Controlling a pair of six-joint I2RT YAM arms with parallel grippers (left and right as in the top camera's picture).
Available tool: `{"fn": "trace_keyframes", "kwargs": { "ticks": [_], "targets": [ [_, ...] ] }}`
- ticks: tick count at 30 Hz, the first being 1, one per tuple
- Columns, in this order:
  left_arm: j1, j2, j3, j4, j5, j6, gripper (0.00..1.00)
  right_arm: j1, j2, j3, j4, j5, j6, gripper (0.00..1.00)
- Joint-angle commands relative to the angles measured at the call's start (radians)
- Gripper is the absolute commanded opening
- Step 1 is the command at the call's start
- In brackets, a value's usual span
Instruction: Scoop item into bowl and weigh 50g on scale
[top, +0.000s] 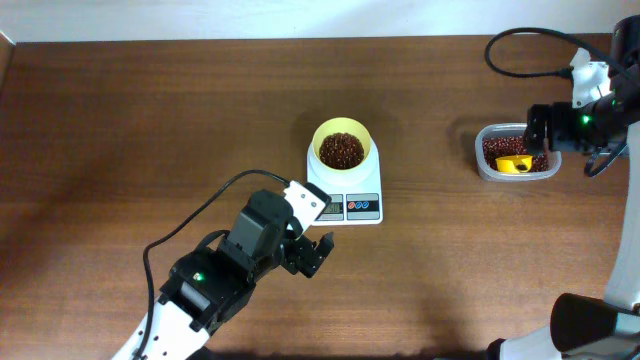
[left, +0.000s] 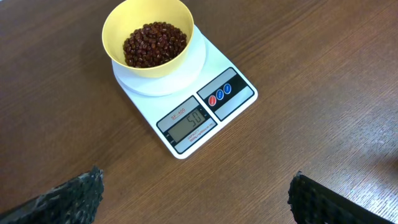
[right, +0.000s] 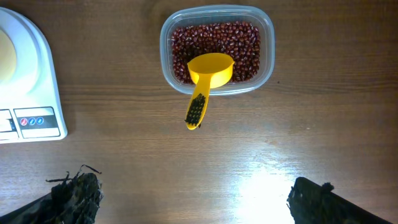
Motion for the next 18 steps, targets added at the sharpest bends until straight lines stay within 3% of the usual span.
{"fn": "trace_keyframes", "kwargs": {
  "ticks": [1,14,18],
  "targets": [
    [-0.004,0.001,-0.006,0.002,0.007,0.016,0.99,-0.005,-0.012,0.019,0.001,-0.009,-0.008,0.99],
    [-0.004,0.002,-0.006,-0.005,0.022,0.014,0.99,-0.005,-0.012,0.019,0.0,-0.009,-0.008,0.99],
    [-0.004,0.087,-0.006,0.03,-0.021,-0.203,0.99,-0.005,-0.012,0.019,0.001,-0.009,-0.008,0.99]
  ]
}}
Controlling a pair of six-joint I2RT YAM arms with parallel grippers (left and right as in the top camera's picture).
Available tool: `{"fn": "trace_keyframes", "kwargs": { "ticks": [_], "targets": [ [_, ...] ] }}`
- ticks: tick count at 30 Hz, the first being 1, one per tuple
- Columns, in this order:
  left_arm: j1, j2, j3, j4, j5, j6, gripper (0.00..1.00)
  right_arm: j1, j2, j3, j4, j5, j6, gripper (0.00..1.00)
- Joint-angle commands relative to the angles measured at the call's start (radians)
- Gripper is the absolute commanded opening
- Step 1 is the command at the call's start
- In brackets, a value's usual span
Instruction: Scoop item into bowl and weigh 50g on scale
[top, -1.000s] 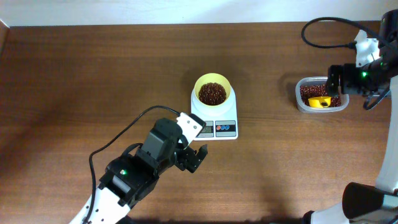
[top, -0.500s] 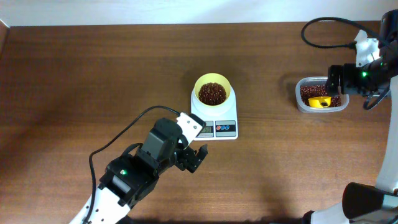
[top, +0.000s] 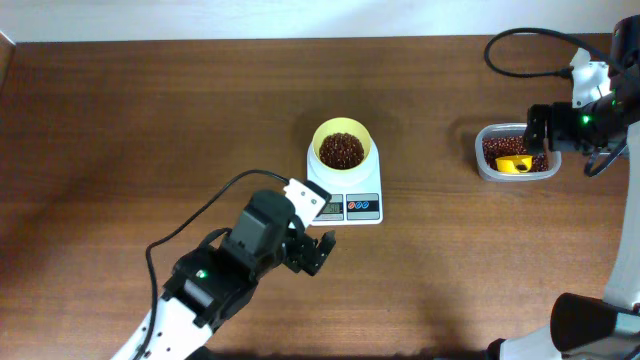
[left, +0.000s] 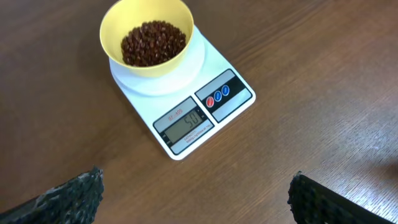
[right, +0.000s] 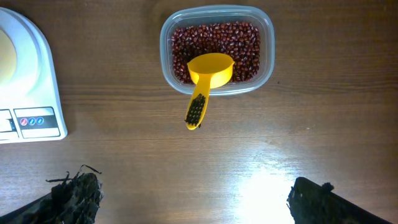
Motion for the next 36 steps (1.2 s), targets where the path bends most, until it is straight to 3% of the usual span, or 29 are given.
{"fn": "trace_keyframes", "kwargs": {
  "ticks": [1,5,7,12,28,36],
  "targets": [
    [-0.004,0.107,-0.006,0.024,-0.037,-0.206,0.99,-0.005,-0.012,0.019,0.0,-0.009,-0.007,0.99],
    [-0.004,0.338,-0.006,0.092,-0.121,-0.546,0.99,-0.005,-0.012,0.019,0.0,-0.009,-0.007,0.99],
    [-0.02,0.449,-0.006,0.156,-0.122,-0.628,0.99,-0.005,-0.012,0.019,0.0,-0.009,-0.007,0.99],
    [-0.042,0.493,-0.004,0.222,-0.121,-0.632,0.99,-0.005,-0.012,0.019,0.0,-0.009,-0.007,0.99],
    [-0.047,0.494,-0.002,0.221,-0.132,-0.608,0.99,-0.005,-0.012,0.019,0.0,-0.009,-0.007,0.99],
    [-0.098,0.494,0.015,0.198,-0.226,-0.634,0.99,-0.005,-0.012,0.019,0.0,-0.009,-0.007,0.99]
  ]
}}
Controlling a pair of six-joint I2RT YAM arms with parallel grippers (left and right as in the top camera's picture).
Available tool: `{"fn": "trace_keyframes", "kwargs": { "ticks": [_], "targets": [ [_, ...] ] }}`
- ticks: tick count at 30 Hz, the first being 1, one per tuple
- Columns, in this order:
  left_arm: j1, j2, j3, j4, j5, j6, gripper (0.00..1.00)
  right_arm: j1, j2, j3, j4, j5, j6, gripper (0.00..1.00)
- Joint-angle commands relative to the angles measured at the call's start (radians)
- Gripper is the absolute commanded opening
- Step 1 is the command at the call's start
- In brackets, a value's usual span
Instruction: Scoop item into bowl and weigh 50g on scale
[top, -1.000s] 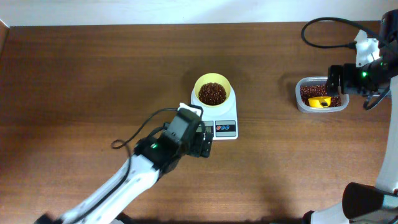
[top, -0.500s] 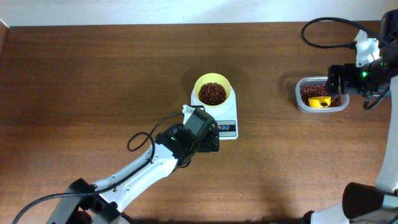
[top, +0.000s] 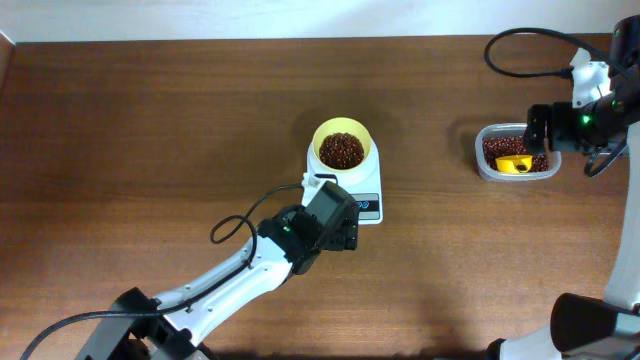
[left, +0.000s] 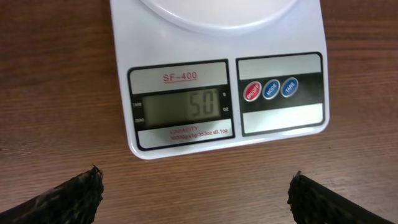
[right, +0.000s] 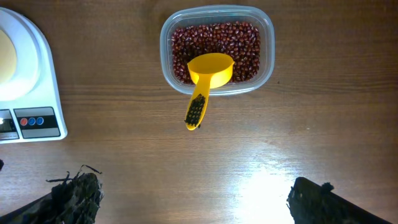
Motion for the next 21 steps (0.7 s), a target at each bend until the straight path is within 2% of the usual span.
{"fn": "trace_keyframes", "kwargs": {
  "ticks": [1,5,10,21],
  "targets": [
    [-0.001,-0.004,0.019,-0.035,-0.068,-0.053,0.99,-0.005,-0.012,0.018,0.0,-0.009,-0.008,0.99],
    [-0.002,-0.004,0.021,-0.07,-0.105,-0.127,0.99,-0.005,-0.012,0.018,0.0,-0.009,-0.008,0.99],
    [-0.039,-0.004,0.025,-0.069,-0.15,-0.122,0.99,-0.005,-0.012,0.018,0.0,-0.009,-0.008,0.99],
    [-0.04,-0.004,0.028,-0.065,-0.149,-0.111,0.99,-0.005,-0.012,0.018,0.0,-0.009,-0.008,0.99]
  ]
}}
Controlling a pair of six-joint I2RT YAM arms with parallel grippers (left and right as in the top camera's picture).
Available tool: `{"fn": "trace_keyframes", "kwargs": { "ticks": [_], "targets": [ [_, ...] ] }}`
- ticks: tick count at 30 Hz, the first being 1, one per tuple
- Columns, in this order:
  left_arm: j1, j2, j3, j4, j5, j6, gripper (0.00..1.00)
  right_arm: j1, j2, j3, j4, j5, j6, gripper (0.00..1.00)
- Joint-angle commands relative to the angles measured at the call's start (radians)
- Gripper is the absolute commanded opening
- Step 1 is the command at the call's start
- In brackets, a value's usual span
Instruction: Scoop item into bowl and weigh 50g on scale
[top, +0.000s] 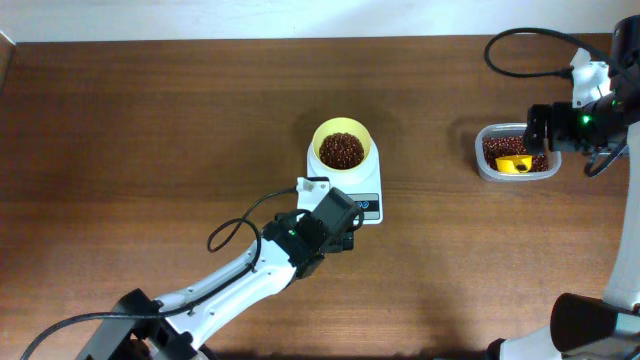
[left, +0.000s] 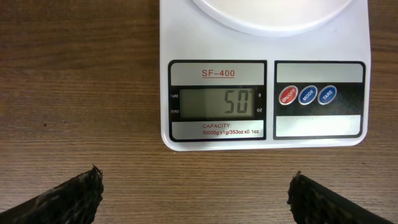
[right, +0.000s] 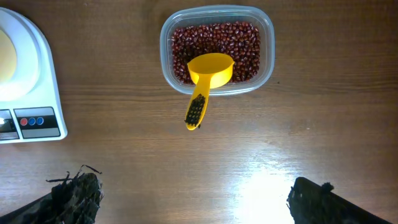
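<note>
A yellow bowl (top: 342, 150) of red beans stands on the white scale (top: 367, 192) at mid-table. The scale (left: 264, 74) fills the top of the left wrist view and its display (left: 214, 102) reads 50. My left gripper (left: 196, 198) hangs open just in front of the scale, nothing between its fingers. A clear tub (right: 216, 48) of red beans sits at the right, with a yellow scoop (right: 205, 81) lying in it, handle over the rim. My right gripper (right: 198, 198) is open above the table near the tub (top: 516, 153).
A black cable (top: 530, 45) loops at the back right corner. The right arm's base (top: 590, 325) stands at the front right edge. The left arm (top: 230, 285) stretches from the front edge toward the scale.
The left gripper shifted slightly left along the scale's front; the display now sits squarer and more central in its view. The reading is still 50. The right arm has not moved.
The left gripper first hung open some way in front of the scale, with bowl and display both in view, reading 50. It then stood close over the display. The right gripper stayed open near the tub with the scoop resting in it throughout.
</note>
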Motion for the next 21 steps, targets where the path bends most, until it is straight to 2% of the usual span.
{"fn": "trace_keyframes", "kwargs": {
  "ticks": [1,4,16,21],
  "targets": [
    [-0.002,-0.004,0.021,0.002,-0.019,-0.001,0.99,-0.005,-0.012,0.018,0.0,-0.009,-0.007,0.99],
    [-0.002,-0.004,0.021,0.034,0.001,0.061,0.99,-0.005,-0.012,0.018,0.0,-0.009,-0.007,0.99],
    [-0.001,-0.022,0.021,0.045,0.019,0.064,0.99,-0.005,-0.012,0.018,0.0,-0.009,-0.007,0.99],
    [0.003,-0.184,0.013,0.051,0.042,0.263,0.99,-0.005,-0.012,0.018,0.0,-0.009,-0.007,0.99]
  ]
}}
